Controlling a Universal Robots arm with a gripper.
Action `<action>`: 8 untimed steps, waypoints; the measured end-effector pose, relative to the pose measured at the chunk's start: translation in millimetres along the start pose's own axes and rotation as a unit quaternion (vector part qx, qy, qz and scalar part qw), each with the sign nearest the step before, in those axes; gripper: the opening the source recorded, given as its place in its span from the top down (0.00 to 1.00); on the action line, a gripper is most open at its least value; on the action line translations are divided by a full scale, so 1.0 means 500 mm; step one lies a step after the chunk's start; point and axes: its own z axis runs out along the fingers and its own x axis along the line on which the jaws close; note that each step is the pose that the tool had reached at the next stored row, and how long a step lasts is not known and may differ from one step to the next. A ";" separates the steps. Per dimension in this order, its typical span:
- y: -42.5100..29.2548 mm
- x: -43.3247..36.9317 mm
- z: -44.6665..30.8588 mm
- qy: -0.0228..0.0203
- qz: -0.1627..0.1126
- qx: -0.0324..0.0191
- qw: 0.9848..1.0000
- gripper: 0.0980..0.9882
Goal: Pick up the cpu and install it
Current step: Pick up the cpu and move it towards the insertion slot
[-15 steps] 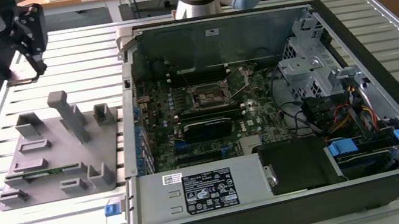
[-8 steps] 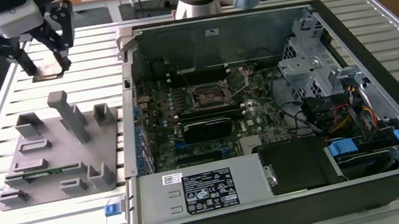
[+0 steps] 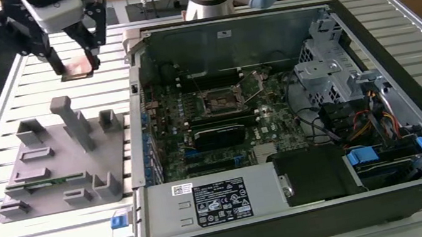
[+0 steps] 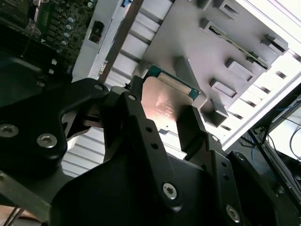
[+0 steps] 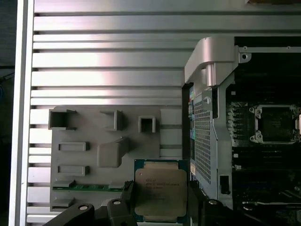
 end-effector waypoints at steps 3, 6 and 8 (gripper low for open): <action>0.002 -0.026 0.000 0.000 0.000 0.000 1.000 0.51; 0.003 -0.054 0.000 0.000 0.000 0.000 1.000 0.51; 0.003 -0.072 0.000 0.000 0.000 0.000 1.000 0.51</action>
